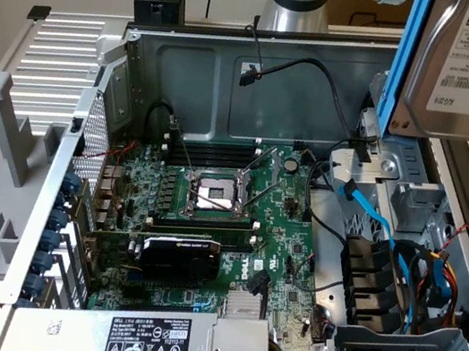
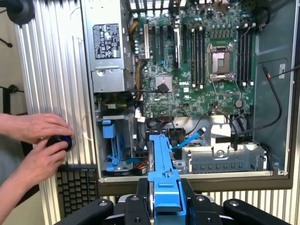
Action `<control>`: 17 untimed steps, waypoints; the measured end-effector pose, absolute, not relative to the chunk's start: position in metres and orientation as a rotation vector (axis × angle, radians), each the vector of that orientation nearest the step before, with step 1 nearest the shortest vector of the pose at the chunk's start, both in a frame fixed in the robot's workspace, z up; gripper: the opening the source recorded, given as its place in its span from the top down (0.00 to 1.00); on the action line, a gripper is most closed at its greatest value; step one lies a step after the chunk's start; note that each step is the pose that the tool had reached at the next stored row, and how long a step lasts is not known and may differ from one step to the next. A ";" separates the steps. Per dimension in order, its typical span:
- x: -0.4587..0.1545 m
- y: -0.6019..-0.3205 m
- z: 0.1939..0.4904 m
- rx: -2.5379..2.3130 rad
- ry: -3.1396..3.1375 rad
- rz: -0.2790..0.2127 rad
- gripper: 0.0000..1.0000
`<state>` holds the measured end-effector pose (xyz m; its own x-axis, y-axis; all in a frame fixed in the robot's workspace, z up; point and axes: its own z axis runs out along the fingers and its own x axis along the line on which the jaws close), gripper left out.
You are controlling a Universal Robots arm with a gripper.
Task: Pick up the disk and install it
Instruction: 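Insert the disk into the insertion slot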
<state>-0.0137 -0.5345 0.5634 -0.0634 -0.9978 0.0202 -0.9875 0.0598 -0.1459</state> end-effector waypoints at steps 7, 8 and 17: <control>-0.014 -0.547 0.563 -2.085 2.221 -0.190 0.63; -0.014 -0.549 0.563 -2.083 2.218 -0.186 0.63; -0.016 -0.566 0.563 -2.049 2.193 -0.115 0.63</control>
